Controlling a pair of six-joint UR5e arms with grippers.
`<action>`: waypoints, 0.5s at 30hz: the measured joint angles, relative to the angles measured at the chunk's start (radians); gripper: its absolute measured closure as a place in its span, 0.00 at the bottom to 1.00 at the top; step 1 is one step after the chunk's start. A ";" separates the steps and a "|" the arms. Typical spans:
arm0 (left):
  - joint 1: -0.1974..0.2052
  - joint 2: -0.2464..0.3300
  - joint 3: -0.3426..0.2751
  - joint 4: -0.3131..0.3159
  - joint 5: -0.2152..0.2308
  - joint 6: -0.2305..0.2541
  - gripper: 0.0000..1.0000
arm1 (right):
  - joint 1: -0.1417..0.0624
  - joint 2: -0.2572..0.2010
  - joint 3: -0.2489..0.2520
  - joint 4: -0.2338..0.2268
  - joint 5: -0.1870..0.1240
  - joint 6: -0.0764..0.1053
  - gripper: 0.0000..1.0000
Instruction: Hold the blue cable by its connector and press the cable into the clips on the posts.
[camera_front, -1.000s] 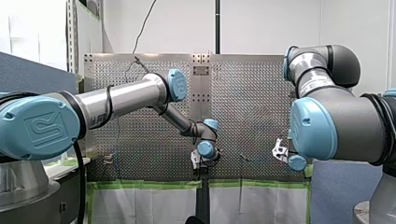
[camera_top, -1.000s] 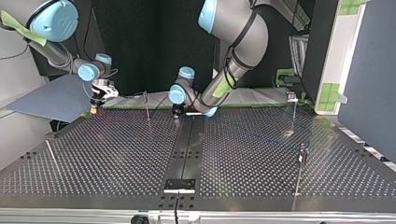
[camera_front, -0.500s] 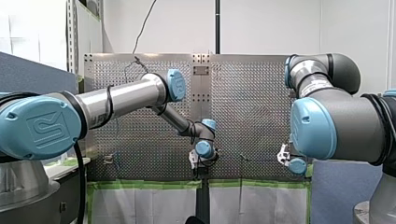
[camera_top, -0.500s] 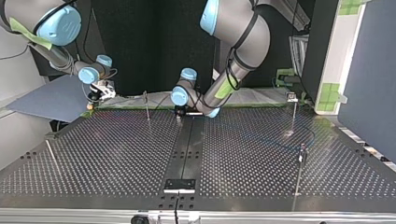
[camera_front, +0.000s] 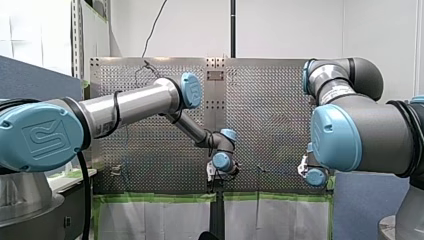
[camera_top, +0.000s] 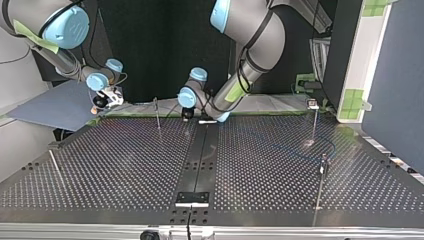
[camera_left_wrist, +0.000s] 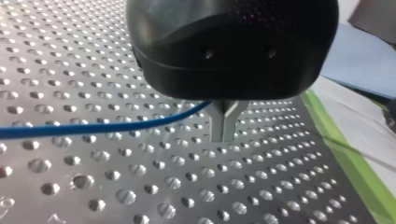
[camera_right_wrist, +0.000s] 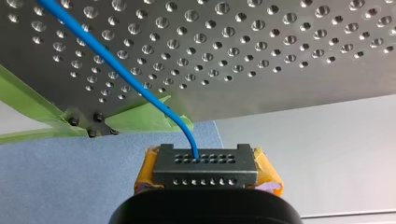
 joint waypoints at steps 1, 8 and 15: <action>-0.001 0.000 -0.002 0.000 -0.001 0.010 1.00 | 0.001 0.000 0.000 0.000 0.000 0.000 1.00; -0.004 0.000 -0.018 0.022 0.037 0.065 0.09 | 0.007 0.000 0.000 -0.001 -0.010 0.002 1.00; -0.031 0.000 -0.045 0.039 0.095 0.119 0.00 | 0.013 0.000 0.000 -0.002 -0.031 0.003 1.00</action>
